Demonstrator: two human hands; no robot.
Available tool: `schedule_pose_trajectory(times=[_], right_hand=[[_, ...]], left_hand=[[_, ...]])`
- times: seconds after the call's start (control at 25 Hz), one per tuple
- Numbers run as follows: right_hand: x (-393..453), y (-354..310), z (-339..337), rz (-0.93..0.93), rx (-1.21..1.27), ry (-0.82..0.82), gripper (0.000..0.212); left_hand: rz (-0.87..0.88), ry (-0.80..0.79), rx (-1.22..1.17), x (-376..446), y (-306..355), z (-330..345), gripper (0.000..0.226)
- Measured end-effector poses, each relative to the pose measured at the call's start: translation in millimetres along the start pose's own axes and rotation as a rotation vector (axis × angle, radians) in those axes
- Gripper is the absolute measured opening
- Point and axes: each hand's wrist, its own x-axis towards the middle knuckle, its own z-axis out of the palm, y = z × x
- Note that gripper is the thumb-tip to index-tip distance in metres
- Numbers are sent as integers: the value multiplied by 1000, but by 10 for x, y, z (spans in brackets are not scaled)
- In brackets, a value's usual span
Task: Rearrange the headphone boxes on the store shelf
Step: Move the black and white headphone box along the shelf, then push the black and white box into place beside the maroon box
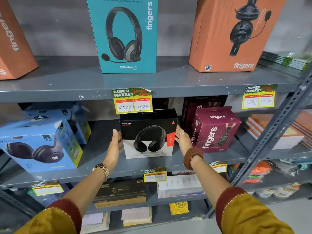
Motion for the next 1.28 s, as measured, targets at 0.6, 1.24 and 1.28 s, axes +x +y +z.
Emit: schedule_pose_trajectory(times=[0.6, 1.24, 1.28], right_hand=[[-672, 393, 735, 53, 130, -13, 37], [-1296, -37, 3914, 52, 218, -243, 45], [-1296, -13, 3921, 59, 206, -215, 44]], left_hand=[[-247, 495, -93, -216, -932, -1442, 78], [41, 139, -167, -7, 6, -3676, 62], [39, 145, -181, -15, -5, -3639, 61]])
